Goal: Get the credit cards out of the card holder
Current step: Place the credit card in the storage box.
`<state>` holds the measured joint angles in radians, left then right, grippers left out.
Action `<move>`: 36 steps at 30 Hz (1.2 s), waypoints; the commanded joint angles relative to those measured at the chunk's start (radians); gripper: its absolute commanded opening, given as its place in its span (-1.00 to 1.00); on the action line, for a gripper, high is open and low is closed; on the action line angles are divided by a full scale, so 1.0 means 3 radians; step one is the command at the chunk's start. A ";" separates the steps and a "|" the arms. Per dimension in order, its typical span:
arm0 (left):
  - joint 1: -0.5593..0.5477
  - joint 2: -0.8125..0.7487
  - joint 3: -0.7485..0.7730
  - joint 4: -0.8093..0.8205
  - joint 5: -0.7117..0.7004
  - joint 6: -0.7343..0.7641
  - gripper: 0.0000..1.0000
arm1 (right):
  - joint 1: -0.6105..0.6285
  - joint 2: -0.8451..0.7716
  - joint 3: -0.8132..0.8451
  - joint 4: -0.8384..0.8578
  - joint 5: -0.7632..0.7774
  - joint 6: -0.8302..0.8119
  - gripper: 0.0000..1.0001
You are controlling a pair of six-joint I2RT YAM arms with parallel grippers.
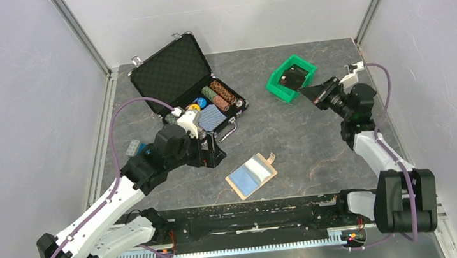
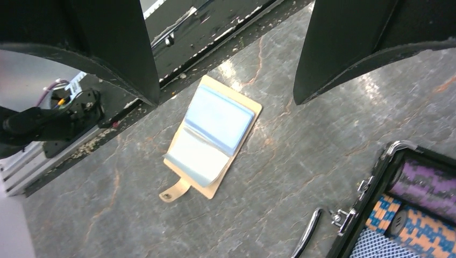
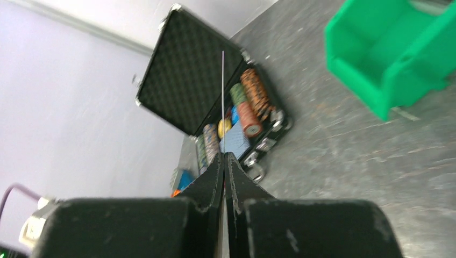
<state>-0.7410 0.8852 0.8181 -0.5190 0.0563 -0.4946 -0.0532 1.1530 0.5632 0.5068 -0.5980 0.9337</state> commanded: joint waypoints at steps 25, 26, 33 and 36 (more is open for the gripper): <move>0.0005 -0.0195 0.0096 -0.0167 -0.0491 0.0453 1.00 | -0.0327 0.2125 0.1509 -0.0049 0.0871 0.0280 -1.00; 0.0004 -0.0187 0.0096 -0.0167 -0.0484 0.0456 1.00 | -0.0309 0.2172 0.1538 -0.0065 0.0911 0.0289 -1.00; 0.0005 -0.0180 0.0099 -0.0167 -0.0485 0.0453 1.00 | -0.0211 0.2449 0.1624 0.0039 0.1065 0.0566 -1.00; 0.0005 -0.0180 0.0096 -0.0157 -0.0484 0.0455 1.00 | -0.0154 0.2519 0.1675 0.0010 0.1163 0.0587 -1.00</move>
<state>-0.7410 0.8314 0.8337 -0.5961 -0.0772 -0.4149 -0.1188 1.8835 1.0130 0.4690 -0.3111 1.0725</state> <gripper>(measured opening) 0.996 0.005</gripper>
